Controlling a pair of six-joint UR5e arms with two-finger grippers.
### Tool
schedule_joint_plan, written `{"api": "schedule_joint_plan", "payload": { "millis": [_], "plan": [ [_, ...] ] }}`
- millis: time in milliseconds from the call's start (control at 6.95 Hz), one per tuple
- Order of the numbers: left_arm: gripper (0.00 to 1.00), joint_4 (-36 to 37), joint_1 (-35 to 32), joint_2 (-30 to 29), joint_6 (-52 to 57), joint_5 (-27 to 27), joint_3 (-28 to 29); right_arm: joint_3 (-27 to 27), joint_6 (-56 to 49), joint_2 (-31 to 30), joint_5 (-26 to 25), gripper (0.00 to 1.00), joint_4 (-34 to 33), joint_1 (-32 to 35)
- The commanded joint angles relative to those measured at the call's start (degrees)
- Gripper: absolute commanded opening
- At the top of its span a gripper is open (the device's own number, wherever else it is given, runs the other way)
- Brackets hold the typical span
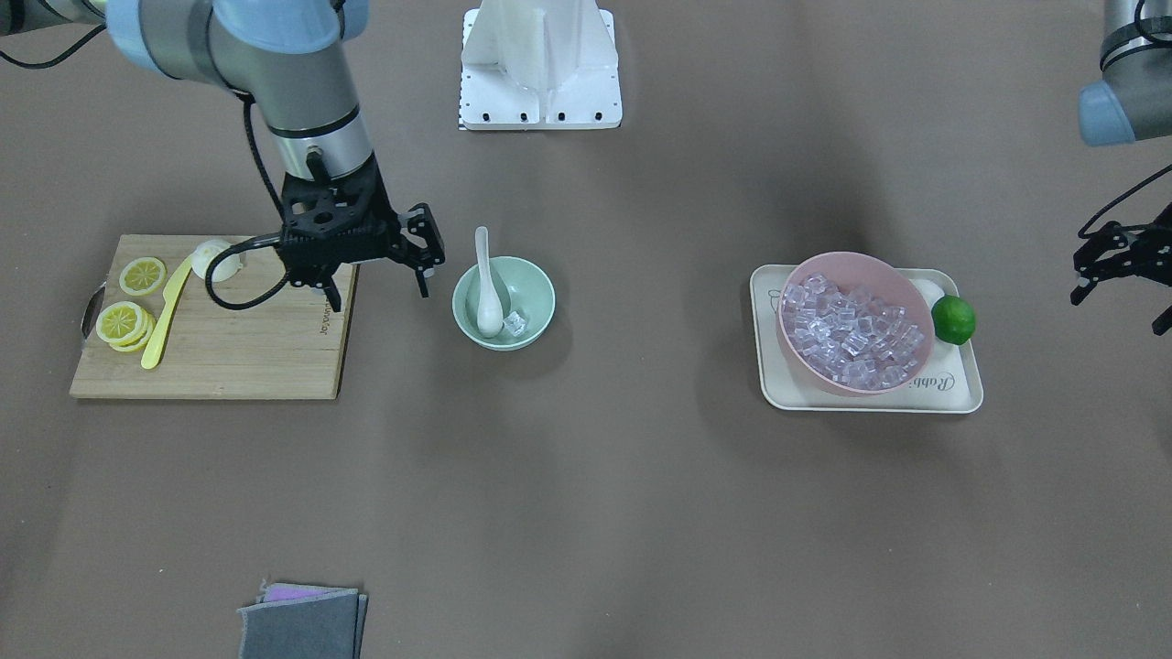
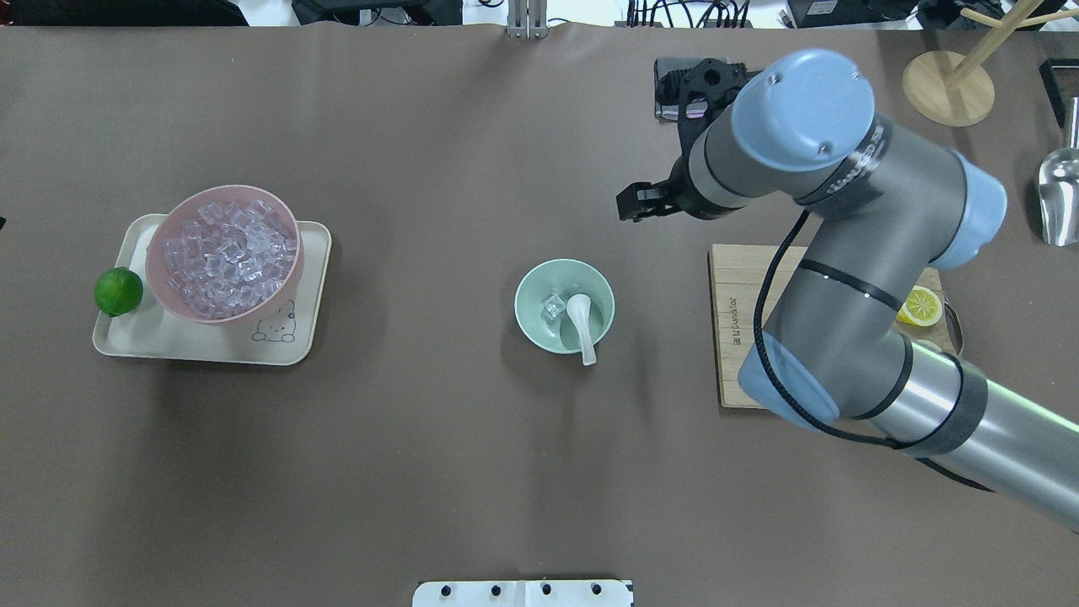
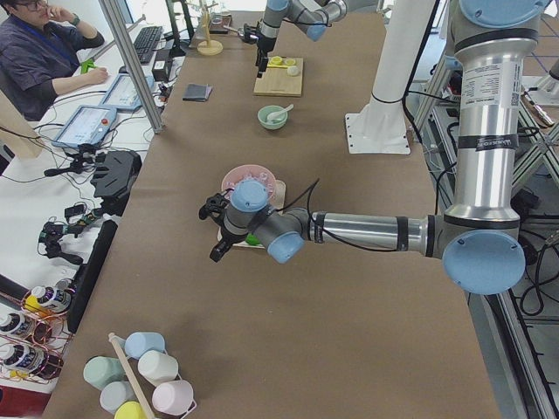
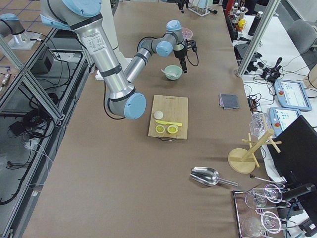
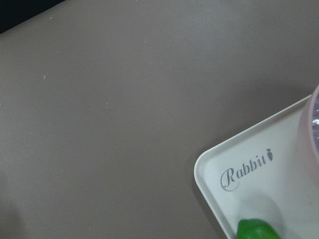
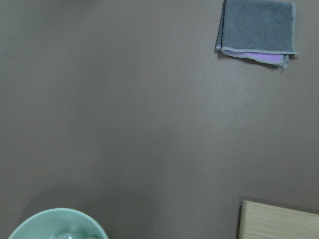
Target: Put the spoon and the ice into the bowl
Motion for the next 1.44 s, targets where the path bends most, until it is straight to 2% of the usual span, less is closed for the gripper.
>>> {"api": "schedule_joint_plan", "payload": {
  "millis": [0, 144, 288, 575, 719, 863, 1007, 1150, 1294],
  "plan": [
    [0.99, 8.79, -5.26, 1.0, 2.04, -7.65, 0.64, 0.14, -11.36, -4.44, 8.65, 1.0, -1.33, 10.12],
    [0.99, 13.39, -7.22, 1.17, 10.15, -9.62, 0.37, 0.05, -19.94, -8.82, 12.17, 1.0, -1.24, 15.04],
    [0.99, 24.66, -11.86, 1.0, 19.45, -11.47, -0.76, -0.04, -27.69, -13.13, 15.6, 1.0, -1.24, 20.22],
    [0.99, 50.23, -16.37, 0.04, 34.77, -10.53, -6.1, -0.74, -42.98, -23.67, 15.99, 1.0, -1.24, 27.45],
    [0.99, 53.22, -18.04, 0.2, 34.84, -9.13, -7.09, -2.92, -49.41, -26.42, 16.07, 1.0, -1.32, 30.79],
    [0.99, 53.25, -18.14, 0.99, 35.1, -9.12, -7.01, -7.72, -58.78, -27.31, 17.47, 1.0, -1.24, 35.95],
    [0.99, 53.25, -18.23, 0.65, 35.02, -9.38, -7.01, -13.25, -66.71, -27.5, 21.31, 1.0, -1.24, 41.31],
    [0.99, 53.08, -19.45, 0.73, 34.93, -10.25, -7.19, -15.92, -67.74, -29.33, 25.35, 1.0, -1.15, 44.85],
    [0.99, 51.95, -20.85, 0.99, 34.84, -10.52, -7.28, -16.03, -67.84, -32.13, 26.61, 1.0, -0.97, 47.58]
  ]
}}
